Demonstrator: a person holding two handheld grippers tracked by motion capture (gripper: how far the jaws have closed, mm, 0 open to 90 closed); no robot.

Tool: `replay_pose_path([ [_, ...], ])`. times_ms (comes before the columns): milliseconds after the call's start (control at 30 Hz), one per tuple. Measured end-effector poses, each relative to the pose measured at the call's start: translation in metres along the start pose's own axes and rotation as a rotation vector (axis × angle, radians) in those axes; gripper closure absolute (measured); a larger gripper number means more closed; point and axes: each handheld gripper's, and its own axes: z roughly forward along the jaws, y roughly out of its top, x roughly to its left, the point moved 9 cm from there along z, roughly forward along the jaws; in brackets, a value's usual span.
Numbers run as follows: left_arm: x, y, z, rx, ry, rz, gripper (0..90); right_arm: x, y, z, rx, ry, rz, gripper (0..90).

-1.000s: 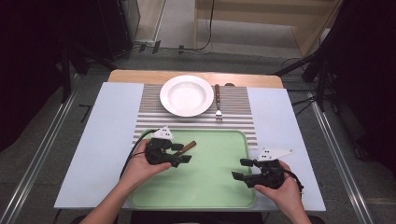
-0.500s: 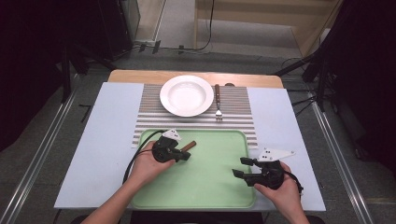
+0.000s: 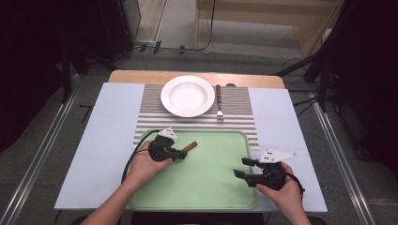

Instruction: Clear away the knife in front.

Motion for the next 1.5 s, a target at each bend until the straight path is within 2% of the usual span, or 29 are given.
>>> replay_pose_path([
  [167, 0.003, -0.005, -0.005, 0.002, 0.007, -0.007, 89.4, -0.001, -0.002, 0.001, 0.014, 0.003, 0.025, 39.4],
  [267, 0.004, -0.007, -0.008, 0.003, 0.011, -0.007, 89.3, -0.002, -0.002, 0.0, 0.007, -0.01, 0.01, 39.4],
  [533, 0.009, -0.014, -0.016, 0.0, 0.027, -0.022, 89.3, -0.001, -0.003, 0.001, 0.019, -0.009, 0.013, 39.4],
  [600, 0.01, -0.017, -0.019, -0.008, 0.027, -0.035, 89.3, -0.002, -0.002, 0.0, 0.004, -0.02, -0.007, 40.2],
  [733, 0.012, -0.024, -0.027, -0.007, 0.032, -0.054, 89.3, 0.0, 0.001, 0.0, -0.017, -0.008, -0.03, 40.8],
  [800, 0.015, -0.026, -0.03, -0.007, 0.037, -0.059, 89.3, 0.0, 0.0, 0.0, -0.011, -0.01, -0.022, 41.8],
  [867, 0.017, -0.028, -0.032, -0.01, 0.039, -0.072, 89.3, 0.001, -0.001, 0.001, -0.012, 0.012, -0.004, 43.8],
  [1033, 0.019, -0.032, -0.037, -0.011, 0.048, -0.085, 89.3, -0.001, 0.001, 0.0, -0.047, 0.011, -0.027, 45.1],
  [1100, 0.021, -0.035, -0.041, -0.012, 0.055, -0.093, 89.2, -0.002, -0.003, -0.001, 0.0, -0.006, 0.019, 41.6],
  [1200, 0.024, -0.039, -0.045, -0.015, 0.058, -0.105, 89.3, -0.003, -0.007, -0.001, 0.049, -0.008, 0.055, 39.0],
  [1300, 0.026, -0.043, -0.05, -0.019, 0.064, -0.119, 89.2, -0.004, -0.007, -0.001, 0.06, 0.009, 0.082, 32.6],
  [1367, 0.028, -0.046, -0.053, -0.016, 0.065, -0.12, 89.2, -0.006, -0.008, 0.001, 0.073, -0.002, 0.081, 28.2],
  [1433, 0.03, -0.048, -0.056, -0.02, 0.068, -0.126, 89.1, -0.006, -0.009, 0.002, 0.08, -0.004, 0.087, 26.0],
  [1500, 0.031, -0.05, -0.058, -0.025, 0.063, -0.139, 89.1, -0.004, -0.009, 0.002, 0.083, 0.014, 0.09, 26.1],
])
